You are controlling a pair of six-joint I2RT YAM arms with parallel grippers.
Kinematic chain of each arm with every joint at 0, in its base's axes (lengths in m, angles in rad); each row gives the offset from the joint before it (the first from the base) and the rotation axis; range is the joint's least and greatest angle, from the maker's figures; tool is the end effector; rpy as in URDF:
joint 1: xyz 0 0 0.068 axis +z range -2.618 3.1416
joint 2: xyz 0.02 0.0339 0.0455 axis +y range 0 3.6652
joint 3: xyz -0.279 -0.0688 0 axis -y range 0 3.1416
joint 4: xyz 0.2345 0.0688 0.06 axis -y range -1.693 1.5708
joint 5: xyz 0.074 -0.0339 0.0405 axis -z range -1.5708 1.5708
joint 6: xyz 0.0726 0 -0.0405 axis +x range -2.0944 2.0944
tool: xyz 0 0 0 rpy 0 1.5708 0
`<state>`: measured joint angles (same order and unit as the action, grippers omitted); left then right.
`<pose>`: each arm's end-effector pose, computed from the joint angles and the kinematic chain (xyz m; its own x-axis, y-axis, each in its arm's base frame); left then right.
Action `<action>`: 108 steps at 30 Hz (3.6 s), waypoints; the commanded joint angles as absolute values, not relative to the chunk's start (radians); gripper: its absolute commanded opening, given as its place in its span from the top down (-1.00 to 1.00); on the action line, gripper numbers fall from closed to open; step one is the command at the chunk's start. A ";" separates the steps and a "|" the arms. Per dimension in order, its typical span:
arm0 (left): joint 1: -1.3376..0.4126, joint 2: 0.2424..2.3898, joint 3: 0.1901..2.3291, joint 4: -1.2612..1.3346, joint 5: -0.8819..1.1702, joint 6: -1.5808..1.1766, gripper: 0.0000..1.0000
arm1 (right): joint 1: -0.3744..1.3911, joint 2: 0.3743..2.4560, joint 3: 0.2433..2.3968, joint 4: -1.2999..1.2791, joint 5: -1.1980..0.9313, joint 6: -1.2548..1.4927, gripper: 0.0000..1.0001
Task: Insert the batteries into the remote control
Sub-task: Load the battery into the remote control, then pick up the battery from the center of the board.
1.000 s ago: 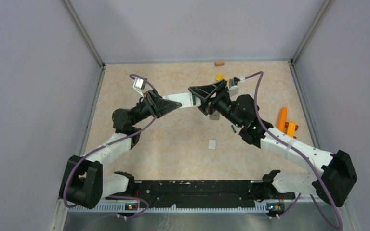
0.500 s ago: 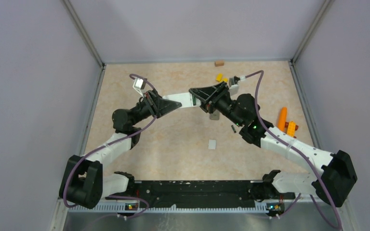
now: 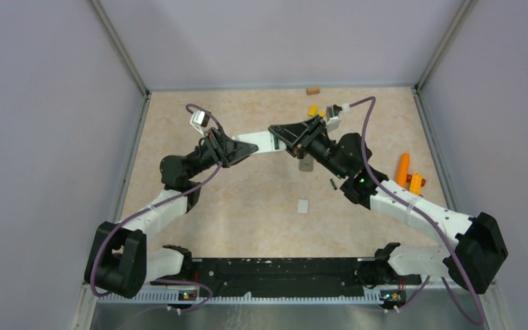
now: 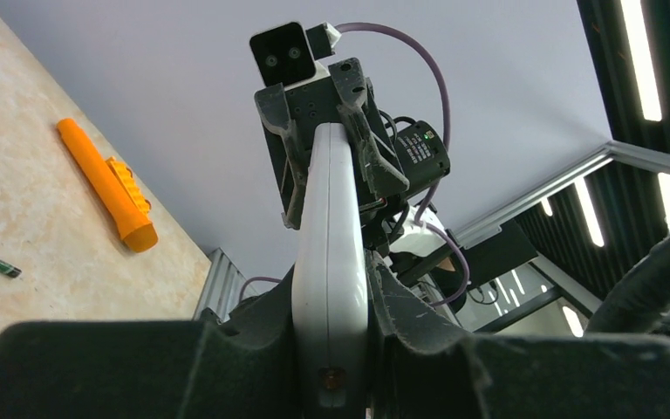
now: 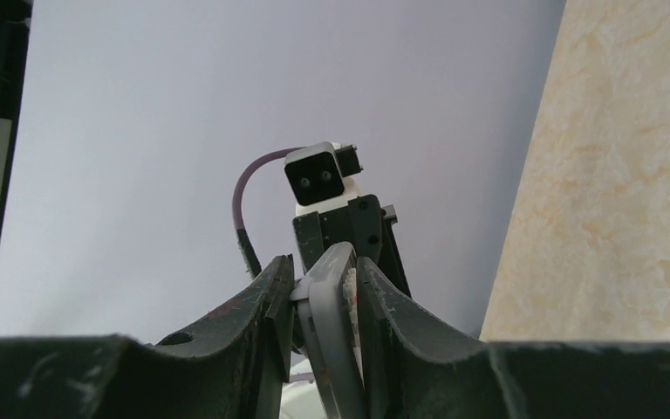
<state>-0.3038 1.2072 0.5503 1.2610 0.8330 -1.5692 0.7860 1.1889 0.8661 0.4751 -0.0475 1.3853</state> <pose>0.2170 -0.1243 0.3483 -0.7815 -0.4599 -0.4216 0.5433 -0.1692 -0.8223 0.2112 0.2163 0.3771 -0.7074 0.6809 -0.1894 -0.2418 0.0186 0.9701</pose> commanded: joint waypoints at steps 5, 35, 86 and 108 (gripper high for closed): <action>-0.308 1.185 0.607 1.292 0.792 -1.742 1.00 | 0.789 1.199 0.856 0.401 -0.112 1.209 0.60; -0.307 1.123 0.598 1.052 0.796 -1.529 1.00 | 0.744 1.126 0.820 0.529 -0.152 1.239 -0.60; -0.293 0.983 0.579 0.480 0.667 -0.940 1.00 | 0.526 1.081 0.923 -0.450 0.222 0.498 -0.57; -0.293 0.961 0.567 0.562 0.802 -0.864 1.00 | 0.404 1.593 0.952 -0.467 0.095 0.345 0.29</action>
